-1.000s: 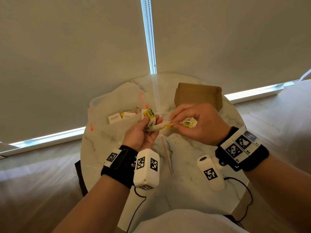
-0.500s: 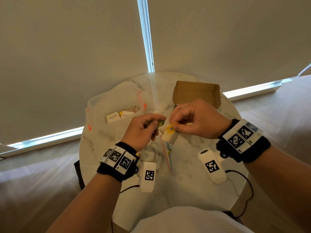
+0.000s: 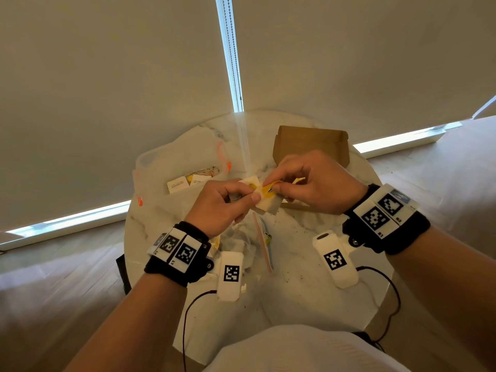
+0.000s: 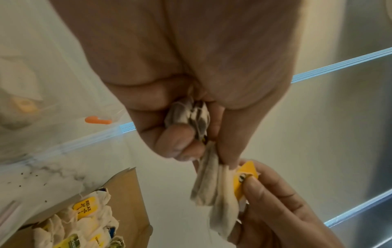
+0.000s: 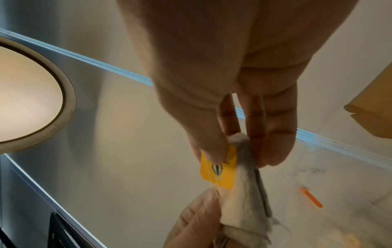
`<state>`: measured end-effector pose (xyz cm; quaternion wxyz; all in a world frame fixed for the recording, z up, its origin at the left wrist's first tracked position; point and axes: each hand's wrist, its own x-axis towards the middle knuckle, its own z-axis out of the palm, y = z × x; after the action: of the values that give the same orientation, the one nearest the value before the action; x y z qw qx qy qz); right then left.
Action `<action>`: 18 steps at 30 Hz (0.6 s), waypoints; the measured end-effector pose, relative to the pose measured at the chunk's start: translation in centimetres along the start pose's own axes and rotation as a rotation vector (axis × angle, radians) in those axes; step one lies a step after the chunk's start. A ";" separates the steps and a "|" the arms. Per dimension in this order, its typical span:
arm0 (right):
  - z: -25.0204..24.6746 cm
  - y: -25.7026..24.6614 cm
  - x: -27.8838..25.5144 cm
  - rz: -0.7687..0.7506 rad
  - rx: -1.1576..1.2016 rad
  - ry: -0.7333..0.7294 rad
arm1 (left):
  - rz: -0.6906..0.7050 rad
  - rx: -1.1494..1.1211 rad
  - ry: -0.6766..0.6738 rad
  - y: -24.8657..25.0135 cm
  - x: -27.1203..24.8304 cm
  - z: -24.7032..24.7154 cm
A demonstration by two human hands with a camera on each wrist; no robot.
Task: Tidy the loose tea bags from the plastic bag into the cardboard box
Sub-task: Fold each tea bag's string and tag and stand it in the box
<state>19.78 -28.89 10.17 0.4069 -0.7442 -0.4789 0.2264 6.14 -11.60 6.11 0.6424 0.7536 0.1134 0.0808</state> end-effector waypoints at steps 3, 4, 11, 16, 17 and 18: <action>0.1 0.2 -0.1 0.041 -0.009 0.002 | 0.013 0.038 0.020 -0.1 0.1 0.2; 0.1 0.3 -0.1 0.067 0.001 0.026 | 0.020 0.051 0.032 -0.1 0.1 0.2; 0.3 0.3 -0.4 0.155 0.097 0.128 | 0.053 0.164 0.064 -0.4 0.3 0.3; 0.3 0.6 -0.3 0.170 0.110 0.098 | 0.060 0.157 0.103 -0.4 0.3 0.4; 0.2 0.6 -0.3 0.157 0.096 0.072 | 0.060 0.158 0.112 -0.4 0.4 0.3; 0.2 0.5 -0.3 0.137 0.076 0.043 | 0.060 0.162 0.119 -0.5 0.4 0.3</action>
<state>19.71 -29.20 9.60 0.4289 -0.7638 -0.4092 0.2555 6.61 -11.65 5.60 0.5686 0.8002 0.1349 0.1350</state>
